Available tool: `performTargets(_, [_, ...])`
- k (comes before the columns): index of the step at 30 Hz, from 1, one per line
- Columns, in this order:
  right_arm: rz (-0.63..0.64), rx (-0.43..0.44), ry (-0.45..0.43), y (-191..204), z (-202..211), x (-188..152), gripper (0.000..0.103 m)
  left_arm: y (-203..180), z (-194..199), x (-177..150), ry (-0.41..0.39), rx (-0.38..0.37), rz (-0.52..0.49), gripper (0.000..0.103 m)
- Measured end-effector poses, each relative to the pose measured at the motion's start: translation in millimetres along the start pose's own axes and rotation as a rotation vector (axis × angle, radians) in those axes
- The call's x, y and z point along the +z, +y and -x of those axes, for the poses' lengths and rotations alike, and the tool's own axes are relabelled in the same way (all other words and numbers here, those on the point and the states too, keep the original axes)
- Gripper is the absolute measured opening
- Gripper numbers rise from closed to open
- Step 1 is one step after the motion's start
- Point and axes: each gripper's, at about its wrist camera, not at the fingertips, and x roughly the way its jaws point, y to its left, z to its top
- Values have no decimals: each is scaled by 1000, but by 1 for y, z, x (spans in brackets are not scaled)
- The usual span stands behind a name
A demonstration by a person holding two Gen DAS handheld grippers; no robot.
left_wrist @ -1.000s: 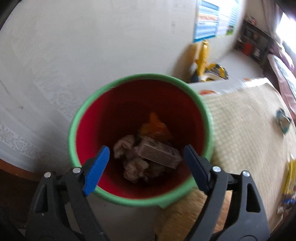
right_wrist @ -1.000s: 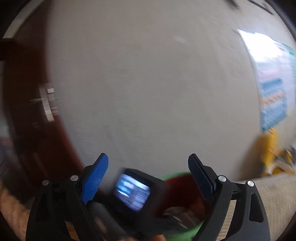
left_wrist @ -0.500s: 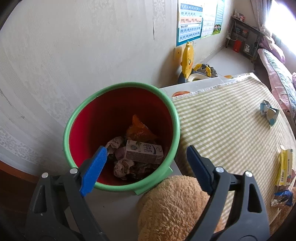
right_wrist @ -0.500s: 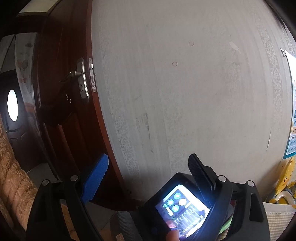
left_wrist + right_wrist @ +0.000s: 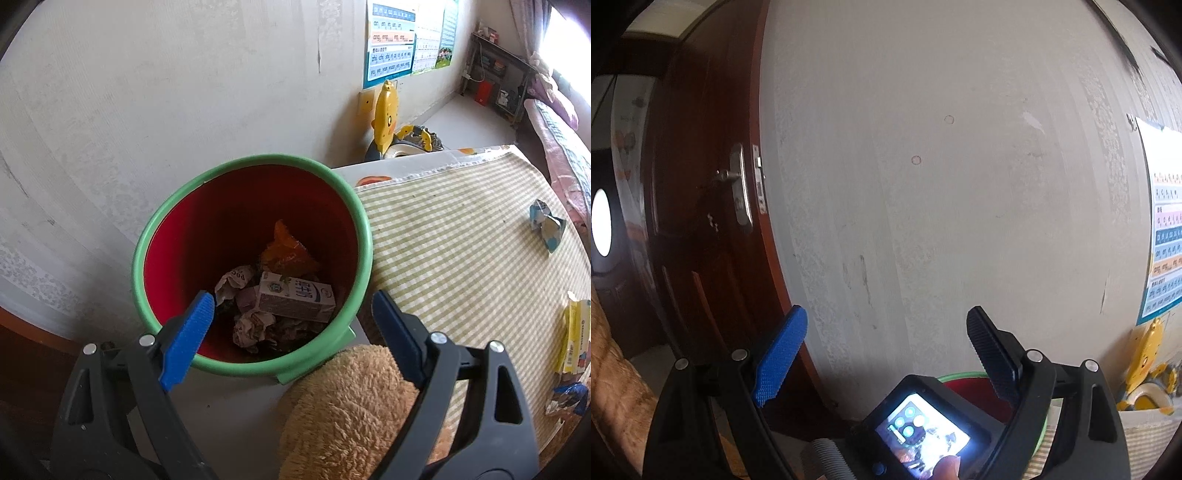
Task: Collect trash
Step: 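Move the right tool to the blue-white crumpled wrapper and grasp it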
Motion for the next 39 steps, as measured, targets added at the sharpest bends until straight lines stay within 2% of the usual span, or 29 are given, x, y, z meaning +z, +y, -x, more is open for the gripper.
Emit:
performTargets(5, [0, 6, 2, -2, -2, -1, 85, -11, 5, -1, -17, -11, -41, 85])
performTargets(9, [-37, -20, -37, -9, 9, 1, 85, -11, 3, -1, -10, -7, -39, 85])
performTargets(11, [-60, -60, -43, -14, 18, 1, 85, -8, 1, -1, -2, -3, -24, 85])
performTargets(12, [-70, -129, -24, -19, 22, -1, 88, -5, 1, -1, -2, -1, -14, 85])
performTargets(13, [-80, -187, 8, -25, 25, -4, 91, -3, 1, -1, -3, -1, -6, 85])
performTargets(14, [-90, -222, 32, -30, 27, -8, 91, -1, 1, -1, -3, -5, 8, 85])
performTargets(17, [-121, -398, 159, -59, 42, -30, 92, 4, 1, -1, -4, -19, 45, 85])
performTargets(20, [-172, -544, 286, -98, 65, -54, 92, 4, 1, -1, -8, -31, 56, 85])
performTargets(22, [-201, -657, 419, -135, 82, -72, 92, 0, 3, -1, -12, -45, 61, 85])
performTargets(26, [-187, -829, 611, -199, 109, -104, 92, -14, 8, 0, -24, -69, 46, 85])
performTargets(28, [-200, -877, 704, -234, 120, -124, 92, -22, 12, -1, -31, -82, 34, 85])
performTargets(32, [-210, -917, 849, -280, 129, -154, 91, -41, 22, -2, -43, -113, 13, 85])
performTargets(35, [-255, -924, 914, -304, 137, -172, 89, -60, 30, -6, -46, -145, -18, 85])
performTargets(38, [-312, -920, 975, -318, 140, -191, 69, -85, 37, -10, -46, -182, -71, 85])
performTargets(39, [-327, -914, 985, -320, 141, -196, 56, -92, 39, -12, -44, -191, -86, 85])
